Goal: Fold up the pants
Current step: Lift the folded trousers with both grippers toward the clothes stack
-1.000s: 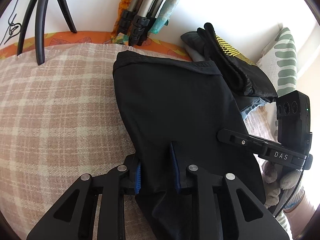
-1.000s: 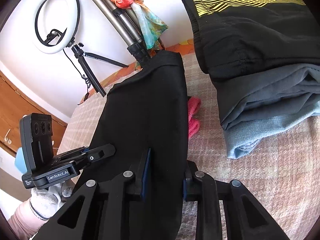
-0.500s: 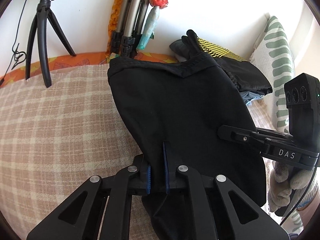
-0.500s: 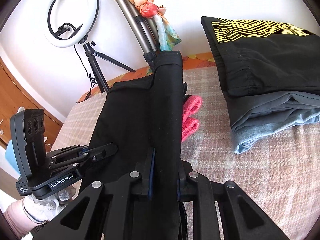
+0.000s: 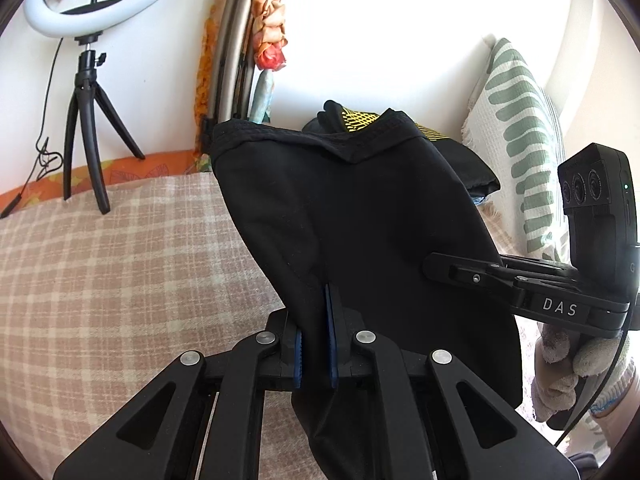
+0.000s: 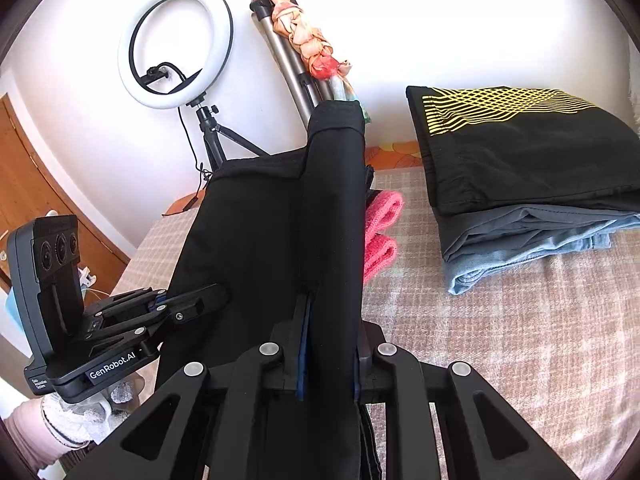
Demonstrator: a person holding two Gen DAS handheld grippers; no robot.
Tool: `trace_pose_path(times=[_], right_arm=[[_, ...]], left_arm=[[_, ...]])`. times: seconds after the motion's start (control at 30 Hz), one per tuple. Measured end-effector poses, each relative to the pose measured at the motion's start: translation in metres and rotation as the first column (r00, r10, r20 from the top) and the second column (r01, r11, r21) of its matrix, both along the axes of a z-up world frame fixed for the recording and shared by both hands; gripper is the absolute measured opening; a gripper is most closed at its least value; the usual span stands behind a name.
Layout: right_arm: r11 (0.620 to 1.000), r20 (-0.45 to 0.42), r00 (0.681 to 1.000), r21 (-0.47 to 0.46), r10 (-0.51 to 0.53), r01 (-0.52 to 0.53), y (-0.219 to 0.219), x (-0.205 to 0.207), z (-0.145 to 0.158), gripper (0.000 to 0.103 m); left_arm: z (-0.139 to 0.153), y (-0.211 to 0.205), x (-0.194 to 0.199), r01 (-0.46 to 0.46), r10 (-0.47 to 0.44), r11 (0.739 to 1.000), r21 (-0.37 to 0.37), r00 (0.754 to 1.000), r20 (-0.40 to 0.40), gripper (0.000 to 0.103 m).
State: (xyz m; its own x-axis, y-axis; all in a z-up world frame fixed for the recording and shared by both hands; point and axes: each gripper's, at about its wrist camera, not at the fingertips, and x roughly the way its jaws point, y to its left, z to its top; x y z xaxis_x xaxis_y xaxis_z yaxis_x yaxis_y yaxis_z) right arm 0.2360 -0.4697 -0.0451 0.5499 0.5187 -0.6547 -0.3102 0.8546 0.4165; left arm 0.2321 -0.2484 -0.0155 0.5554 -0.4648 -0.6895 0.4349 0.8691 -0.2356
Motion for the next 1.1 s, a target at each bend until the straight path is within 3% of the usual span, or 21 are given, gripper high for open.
trace_pose_path(times=[0.37,0.7,1.1], right_arm=[[0.999,0.054,0.997,0.002,-0.047,0.047,-0.033,-0.018,0.027,0.014],[0.992,0.131,0.984,-0.022,-0.123,0.126,-0.088,-0.018,0.065,0.014],[0.977,0.229,0.956,-0.059,-0.186,0.204,-0.147,0.027,0.117,0.014]], left_arm=[[0.027,-0.029,-0.006,0.065,-0.063,0.997,-0.029,0.996,0.056,0.007],[0.056,-0.084,0.013,0.144,-0.136,0.988,-0.059,0.984,0.116,0.007],[0.093,-0.155,0.063,0.19,-0.173,0.98,-0.057,0.96,0.219,0.007]])
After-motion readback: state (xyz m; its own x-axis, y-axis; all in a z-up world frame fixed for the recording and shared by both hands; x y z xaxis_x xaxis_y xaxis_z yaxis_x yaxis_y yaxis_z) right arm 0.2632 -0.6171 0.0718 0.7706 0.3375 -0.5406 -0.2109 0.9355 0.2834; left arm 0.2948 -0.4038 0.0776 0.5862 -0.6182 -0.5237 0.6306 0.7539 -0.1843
